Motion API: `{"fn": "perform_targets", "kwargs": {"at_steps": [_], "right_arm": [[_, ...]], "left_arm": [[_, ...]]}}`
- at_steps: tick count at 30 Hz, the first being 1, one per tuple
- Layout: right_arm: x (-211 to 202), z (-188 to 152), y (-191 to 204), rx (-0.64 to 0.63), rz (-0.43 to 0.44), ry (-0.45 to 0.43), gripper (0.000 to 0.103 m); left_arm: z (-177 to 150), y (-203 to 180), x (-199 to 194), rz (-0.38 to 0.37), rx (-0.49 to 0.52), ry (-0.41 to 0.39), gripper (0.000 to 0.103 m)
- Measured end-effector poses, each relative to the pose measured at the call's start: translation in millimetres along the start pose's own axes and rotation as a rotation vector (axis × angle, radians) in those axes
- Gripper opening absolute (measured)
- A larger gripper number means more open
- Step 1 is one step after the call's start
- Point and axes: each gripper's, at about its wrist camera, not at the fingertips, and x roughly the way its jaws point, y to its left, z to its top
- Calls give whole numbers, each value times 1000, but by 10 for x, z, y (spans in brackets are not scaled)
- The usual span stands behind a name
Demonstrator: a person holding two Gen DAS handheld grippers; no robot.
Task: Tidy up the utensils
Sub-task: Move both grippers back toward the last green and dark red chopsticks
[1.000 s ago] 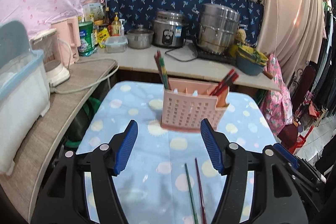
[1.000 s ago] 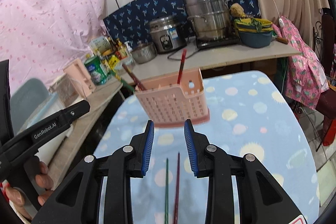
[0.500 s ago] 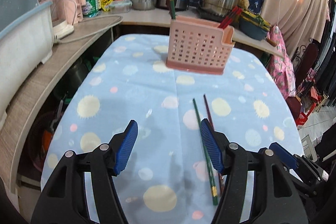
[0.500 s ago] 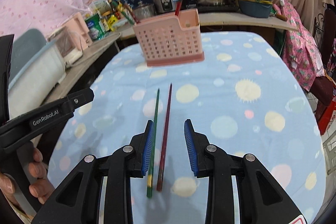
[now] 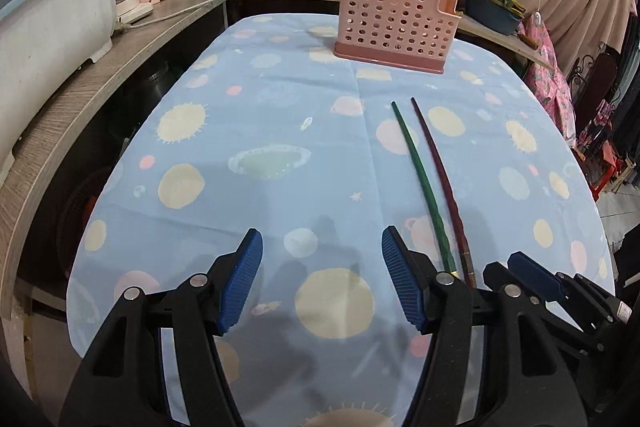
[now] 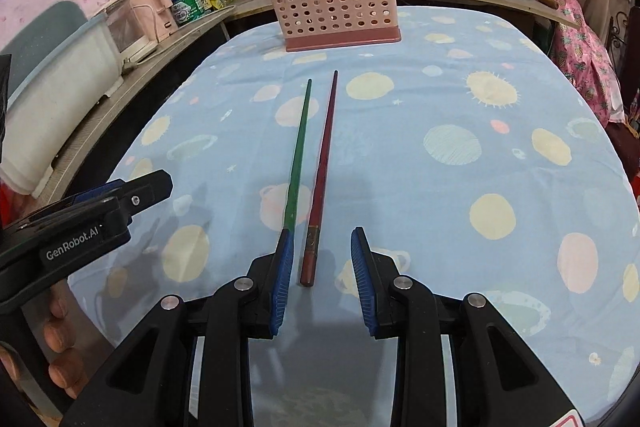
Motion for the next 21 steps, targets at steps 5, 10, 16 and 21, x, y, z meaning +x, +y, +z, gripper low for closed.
{"fn": "perform_targets", "kwargs": {"at_steps": [5, 10, 16, 21], "right_arm": [[95, -32, 42, -10, -3, 20, 29], [149, -53, 66, -22, -6, 32, 25], [197, -78, 39, -21, -14, 45, 20], [204, -82, 14, -23, -24, 41, 13]], "left_arm": [[-69, 6, 18, 0, 7, 15, 59], [-93, 3, 34, 6, 17, 21, 59], [-102, -19, 65, 1, 20, 33, 59], [-113, -72, 87, -4, 32, 42, 60]]}}
